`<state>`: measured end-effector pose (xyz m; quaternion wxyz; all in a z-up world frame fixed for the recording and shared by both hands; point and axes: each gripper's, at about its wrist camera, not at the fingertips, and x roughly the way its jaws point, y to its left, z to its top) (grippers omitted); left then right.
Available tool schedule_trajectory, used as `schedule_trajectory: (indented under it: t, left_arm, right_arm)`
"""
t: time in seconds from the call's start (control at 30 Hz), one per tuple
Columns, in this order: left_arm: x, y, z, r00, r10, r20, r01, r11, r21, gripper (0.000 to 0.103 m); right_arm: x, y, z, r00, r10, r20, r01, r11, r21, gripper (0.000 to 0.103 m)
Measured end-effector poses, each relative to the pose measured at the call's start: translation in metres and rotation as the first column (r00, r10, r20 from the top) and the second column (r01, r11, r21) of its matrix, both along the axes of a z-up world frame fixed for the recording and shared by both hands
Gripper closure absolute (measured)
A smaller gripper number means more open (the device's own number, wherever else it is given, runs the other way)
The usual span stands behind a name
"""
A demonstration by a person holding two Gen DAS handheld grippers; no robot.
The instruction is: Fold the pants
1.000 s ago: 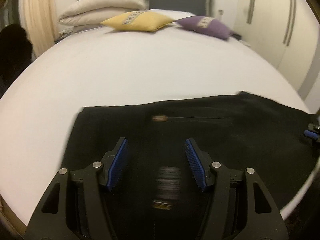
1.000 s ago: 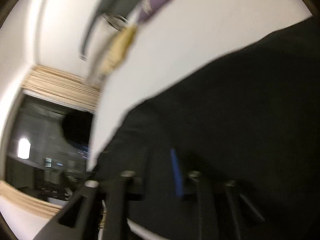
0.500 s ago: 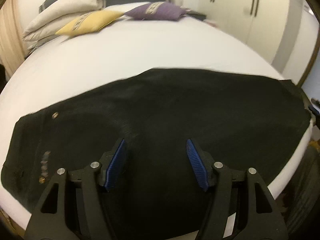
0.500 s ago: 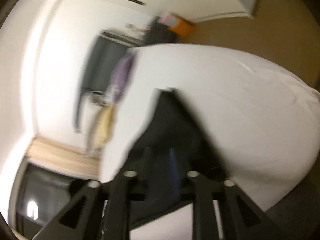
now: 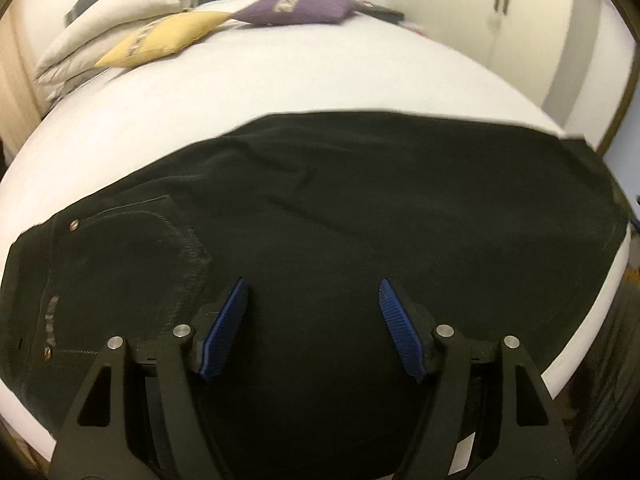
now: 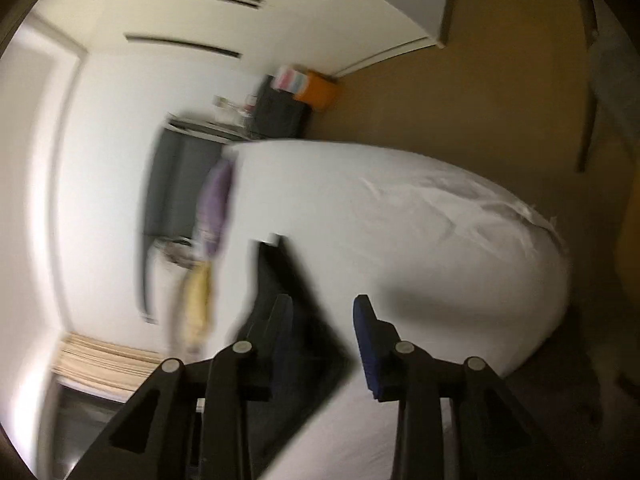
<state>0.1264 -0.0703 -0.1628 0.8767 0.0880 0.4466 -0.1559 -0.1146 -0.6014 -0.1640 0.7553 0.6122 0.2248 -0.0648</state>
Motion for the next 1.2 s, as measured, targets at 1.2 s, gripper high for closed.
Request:
schedule_trajectory:
  t: [1.2]
  left_arm:
    - [0.000,0.017,-0.006,0.998,0.064,-0.020,-0.064,0.998,-0.002,0.027]
  right_arm:
    - [0.017,0.043,-0.043,0.998,0.039,0.048,-0.051,0.963,0.266,0.056]
